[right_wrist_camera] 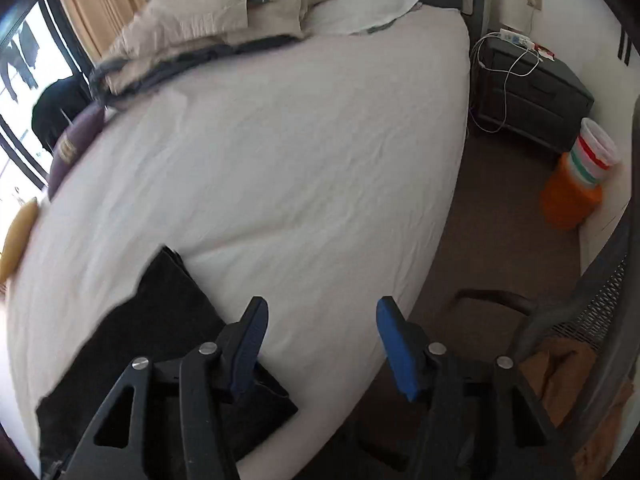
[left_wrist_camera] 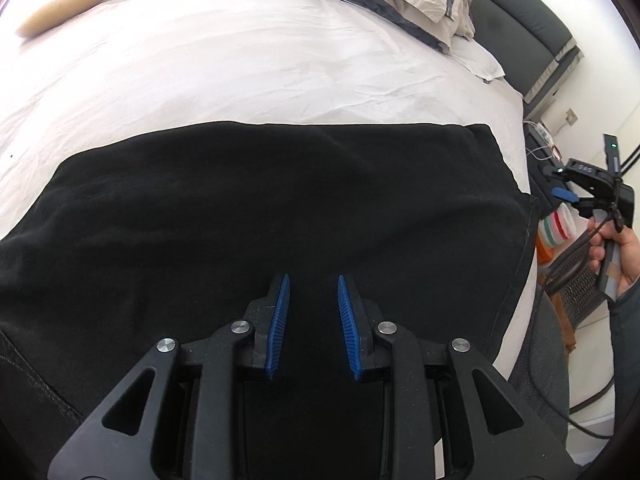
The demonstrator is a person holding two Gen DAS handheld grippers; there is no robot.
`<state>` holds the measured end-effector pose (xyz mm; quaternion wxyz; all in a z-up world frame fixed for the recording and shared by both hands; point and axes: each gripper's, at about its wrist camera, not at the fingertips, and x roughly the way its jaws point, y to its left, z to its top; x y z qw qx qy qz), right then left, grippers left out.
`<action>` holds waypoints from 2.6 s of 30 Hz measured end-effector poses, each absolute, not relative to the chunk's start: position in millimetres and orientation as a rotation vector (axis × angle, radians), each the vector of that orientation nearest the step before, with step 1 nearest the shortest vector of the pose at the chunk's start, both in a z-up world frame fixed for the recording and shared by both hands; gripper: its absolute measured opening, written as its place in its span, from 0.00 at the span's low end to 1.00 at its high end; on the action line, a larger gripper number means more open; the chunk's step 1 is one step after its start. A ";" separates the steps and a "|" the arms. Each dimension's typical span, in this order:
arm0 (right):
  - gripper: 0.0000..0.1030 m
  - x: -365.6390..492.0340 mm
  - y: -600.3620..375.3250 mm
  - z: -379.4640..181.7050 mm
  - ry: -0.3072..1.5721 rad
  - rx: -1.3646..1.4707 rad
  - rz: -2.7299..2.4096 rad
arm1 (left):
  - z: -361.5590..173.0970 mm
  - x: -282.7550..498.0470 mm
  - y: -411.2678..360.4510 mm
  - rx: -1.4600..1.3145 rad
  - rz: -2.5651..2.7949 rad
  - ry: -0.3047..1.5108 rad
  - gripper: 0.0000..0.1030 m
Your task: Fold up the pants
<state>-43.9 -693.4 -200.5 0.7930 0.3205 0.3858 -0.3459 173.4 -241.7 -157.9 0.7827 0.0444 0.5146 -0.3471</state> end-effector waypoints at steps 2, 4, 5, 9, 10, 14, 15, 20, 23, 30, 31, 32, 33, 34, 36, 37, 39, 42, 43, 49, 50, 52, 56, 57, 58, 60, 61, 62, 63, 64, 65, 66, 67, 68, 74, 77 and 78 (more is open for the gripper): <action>0.64 -48.1 -686.1 -178.7 0.783 0.677 -0.692 | -154.3 169.6 -232.5 0.092 -0.721 1.104 0.23; 0.65 -48.5 -675.2 -178.1 0.773 0.728 -0.637 | -145.4 164.3 -221.5 0.090 -0.691 1.083 0.23; 0.65 -62.7 -673.8 -184.3 0.767 0.798 -0.592 | -140.1 161.9 -214.6 0.079 -0.688 1.067 0.23; 0.65 -83.9 -662.0 -230.5 0.843 1.002 -0.535 | -143.0 160.6 -189.1 0.063 -0.643 1.093 0.24; 0.63 -85.6 -660.6 -240.4 0.849 1.050 -0.522 | -147.3 161.5 -185.5 0.054 -0.639 1.110 0.23; 0.60 -84.0 -662.7 -270.0 0.814 1.226 -0.509 | -156.0 164.5 -169.5 0.013 -0.642 1.113 0.23; 0.60 -83.8 -664.7 -272.9 0.797 1.253 -0.505 | -157.5 164.7 -168.1 0.016 -0.638 1.114 0.23; 0.60 -83.2 -658.1 -276.4 0.743 1.317 -0.487 | -164.1 164.2 -166.9 0.009 -0.637 1.112 0.23; 0.56 -81.9 -650.8 -281.1 0.713 1.350 -0.479 | -166.2 163.3 -172.0 0.010 -0.636 1.110 0.23; 0.42 -79.8 -641.2 -285.2 0.666 1.413 -0.452 | -169.0 162.7 -173.7 0.010 -0.633 1.108 0.23; 0.38 -79.7 -640.1 -286.7 0.659 1.431 -0.440 | -169.3 162.5 -173.6 0.010 -0.632 1.107 0.23; 0.37 -79.5 -639.4 -288.0 0.651 1.445 -0.429 | -169.5 162.4 -173.9 0.010 -0.631 1.107 0.23; 0.37 -79.5 -639.7 -288.9 0.649 1.448 -0.427 | -169.5 162.2 -174.2 0.010 -0.631 1.106 0.23; 0.37 -79.6 -640.4 -289.7 0.649 1.450 -0.427 | -169.4 162.3 -174.3 0.011 -0.630 1.106 0.23; 0.34 -80.7 -641.9 -292.9 0.633 1.473 -0.423 | -169.4 161.9 -174.8 0.013 -0.630 1.106 0.23; 0.30 -80.8 -642.1 -293.7 0.631 1.476 -0.427 | -169.1 162.0 -174.8 0.012 -0.630 1.106 0.23; 0.26 -80.4 -642.2 -292.8 0.624 1.473 -0.421 | -169.1 161.9 -174.9 0.011 -0.630 1.106 0.23; 0.19 -79.7 -641.2 -291.1 0.614 1.468 -0.413 | -169.1 161.9 -174.8 0.009 -0.630 1.106 0.23; 0.17 -79.7 -641.2 -291.3 0.612 1.469 -0.410 | -169.2 162.0 -174.7 0.009 -0.631 1.106 0.23; 0.15 -77.9 -638.9 -284.8 0.621 1.416 -0.424 | -171.2 165.8 -172.1 -0.014 -0.634 1.121 0.23; 0.14 -76.7 -638.1 -282.7 0.623 1.400 -0.425 | -171.5 167.1 -171.4 -0.018 -0.635 1.127 0.23; 0.14 -74.6 -636.9 -277.7 0.631 1.366 -0.430 | -172.4 169.3 -170.7 -0.025 -0.637 1.137 0.23; 0.14 -67.4 -632.6 -266.1 0.642 1.295 -0.439 | -174.7 175.9 -167.6 -0.056 -0.638 1.163 0.23; 0.14 -65.1 -631.0 -261.9 0.643 1.275 -0.441 | -175.0 176.5 -167.6 -0.056 -0.639 1.168 0.23; 0.14 -62.4 -629.3 -257.5 0.644 1.253 -0.441 | -175.0 177.2 -167.6 -0.056 -0.638 1.171 0.23; 0.14 -55.8 -624.1 -245.8 0.655 1.196 -0.449 | -175.0 177.8 -167.1 -0.062 -0.638 1.172 0.23; 0.14 -50.1 -619.0 -236.6 0.663 1.148 -0.445 | -175.5 178.0 -166.0 -0.071 -0.639 1.171 0.23; 0.14 -41.2 -610.0 -223.5 0.677 1.073 -0.436 | -176.1 178.7 -164.1 -0.083 -0.643 1.170 0.23; 0.14 -29.0 -596.1 -208.3 0.693 0.978 -0.413 | -177.2 179.6 -161.5 -0.100 -0.646 1.171 0.23; 0.14 -12.7 -574.5 -191.4 0.720 0.861 -0.368 | -178.0 180.4 -158.6 -0.117 -0.650 1.172 0.23; 0.14 5.2 -544.7 -175.0 0.754 0.722 -0.300 | -178.5 181.5 -156.5 -0.135 -0.653 1.174 0.23; 0.14 24.8 -505.4 -162.6 0.808 0.564 -0.203 | -179.6 183.2 -151.0 -0.154 -0.656 1.175 0.23; 0.14 40.4 -460.8 -155.9 0.865 0.394 -0.103 | -180.8 183.9 -147.6 -0.174 -0.658 1.176 0.23; 0.14 50.1 -419.0 -156.3 0.914 0.246 -0.010 | -181.5 184.9 -144.3 -0.198 -0.660 1.176 0.23; 0.13 66.6 -316.5 -196.7 1.026 0.008 0.131 | -175.1 185.6 -120.4 -0.352 -0.662 1.169 0.24; 0.14 62.4 -300.4 -209.0 1.035 -0.106 0.128 | -172.7 187.7 -110.6 -0.477 -0.678 1.172 0.24; 0.14 59.9 -297.6 -211.9 1.032 -0.124 0.125 | -173.0 189.9 -109.3 -0.533 -0.687 1.184 0.24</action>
